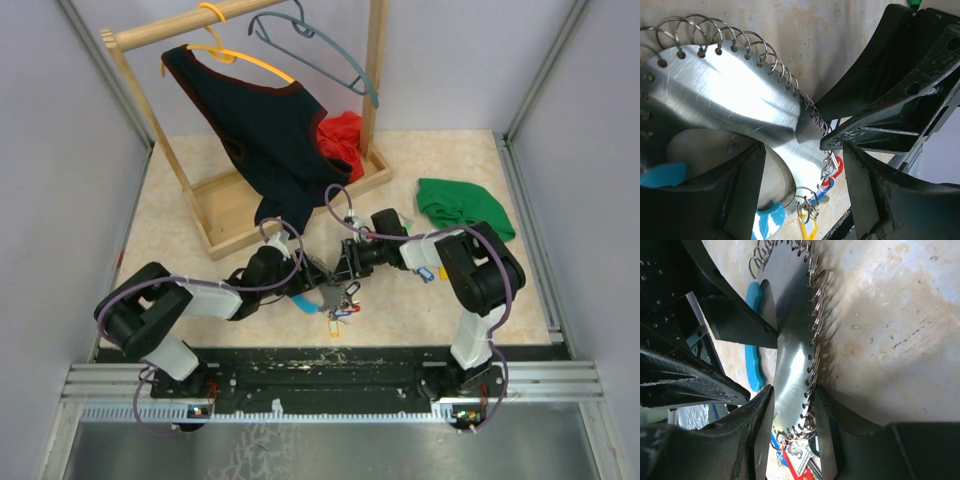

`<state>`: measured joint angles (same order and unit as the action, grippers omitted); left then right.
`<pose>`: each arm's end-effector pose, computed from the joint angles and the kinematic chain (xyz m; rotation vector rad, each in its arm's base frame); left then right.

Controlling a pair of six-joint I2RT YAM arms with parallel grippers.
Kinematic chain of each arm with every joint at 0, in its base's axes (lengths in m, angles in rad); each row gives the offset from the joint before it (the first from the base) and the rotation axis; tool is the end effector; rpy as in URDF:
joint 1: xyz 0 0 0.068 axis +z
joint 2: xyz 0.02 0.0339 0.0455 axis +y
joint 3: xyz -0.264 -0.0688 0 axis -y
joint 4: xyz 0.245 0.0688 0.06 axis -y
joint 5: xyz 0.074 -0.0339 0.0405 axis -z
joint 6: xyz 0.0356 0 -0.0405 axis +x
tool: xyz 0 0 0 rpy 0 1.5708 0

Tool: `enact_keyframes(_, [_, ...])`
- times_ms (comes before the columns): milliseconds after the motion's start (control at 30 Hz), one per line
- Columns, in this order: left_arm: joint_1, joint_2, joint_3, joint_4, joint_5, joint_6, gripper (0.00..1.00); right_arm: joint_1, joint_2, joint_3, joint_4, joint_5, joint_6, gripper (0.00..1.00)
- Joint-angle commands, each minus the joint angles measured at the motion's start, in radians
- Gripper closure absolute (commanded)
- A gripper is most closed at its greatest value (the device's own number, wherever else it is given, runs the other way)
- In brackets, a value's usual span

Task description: Put the keys on the keyring

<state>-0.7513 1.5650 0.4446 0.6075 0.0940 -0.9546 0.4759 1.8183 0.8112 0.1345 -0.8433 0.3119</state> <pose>0.1983 -0.1898 0.1293 -0.1696 2.2826 -1.0781 0.2803 0.1744 0.1196 -0.6058 2.4348 1.3716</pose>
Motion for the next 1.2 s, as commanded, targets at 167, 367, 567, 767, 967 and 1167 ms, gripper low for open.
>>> enact_keyframes(167, [-0.006,-0.005,-0.068,0.116,-0.023,-0.024,0.31,0.016,-0.013,-0.053,0.180,-0.043,0.109,0.81])
enact_keyframes(367, [-0.006,-0.075,-0.118,0.156,-0.049,-0.035,0.31,0.015,-0.049,-0.075,0.244,-0.043,0.166,1.00])
enact_keyframes(567, [-0.003,-0.172,-0.203,0.211,-0.103,-0.088,0.30,0.015,-0.121,-0.116,0.330,-0.032,0.239,1.00])
enact_keyframes(767, [0.000,-0.235,-0.256,0.256,-0.112,-0.152,0.31,0.015,-0.206,-0.163,0.414,0.023,0.321,1.00])
enact_keyframes(967, [0.000,-0.212,-0.227,0.287,-0.072,-0.191,0.34,0.026,-0.278,-0.203,0.461,0.088,0.368,1.00])
enact_keyframes(1167, [0.000,-0.117,-0.214,0.428,-0.047,-0.244,0.41,0.054,-0.332,-0.244,0.494,0.158,0.399,1.00])
